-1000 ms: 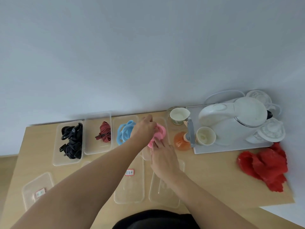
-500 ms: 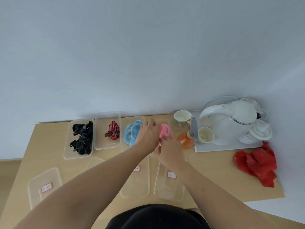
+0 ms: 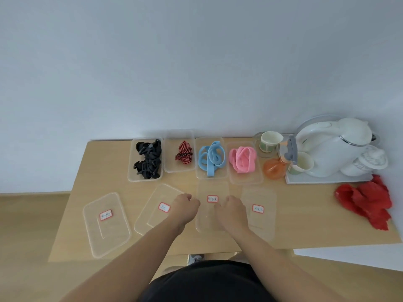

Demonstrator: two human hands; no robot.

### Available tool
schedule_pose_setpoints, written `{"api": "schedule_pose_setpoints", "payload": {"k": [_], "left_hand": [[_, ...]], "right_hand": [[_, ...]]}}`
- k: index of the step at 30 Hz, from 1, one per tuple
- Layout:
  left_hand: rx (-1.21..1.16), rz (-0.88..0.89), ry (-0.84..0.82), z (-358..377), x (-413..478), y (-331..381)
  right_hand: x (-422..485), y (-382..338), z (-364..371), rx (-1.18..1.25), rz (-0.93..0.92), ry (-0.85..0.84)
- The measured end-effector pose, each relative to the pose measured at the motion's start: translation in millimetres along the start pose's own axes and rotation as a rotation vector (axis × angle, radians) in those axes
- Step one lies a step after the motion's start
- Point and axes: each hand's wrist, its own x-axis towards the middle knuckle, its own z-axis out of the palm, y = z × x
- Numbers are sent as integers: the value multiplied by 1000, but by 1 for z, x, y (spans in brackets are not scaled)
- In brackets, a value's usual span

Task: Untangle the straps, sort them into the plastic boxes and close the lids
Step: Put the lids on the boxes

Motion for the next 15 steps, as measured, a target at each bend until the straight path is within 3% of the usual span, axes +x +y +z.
{"api": "schedule_pose_setpoints", "payload": {"k": [7,12,15], "left_hand": [[-140,-95,-67,3,-1,3],[-185,29,-4,-2,-1,-10],[-264,76,-87,-8,-13,-12]], "right_hand": [[0,-12,0,394,210,-28],[0,-7,-1,549,262,-2],[5,3,-4,576,240,-7]]}}
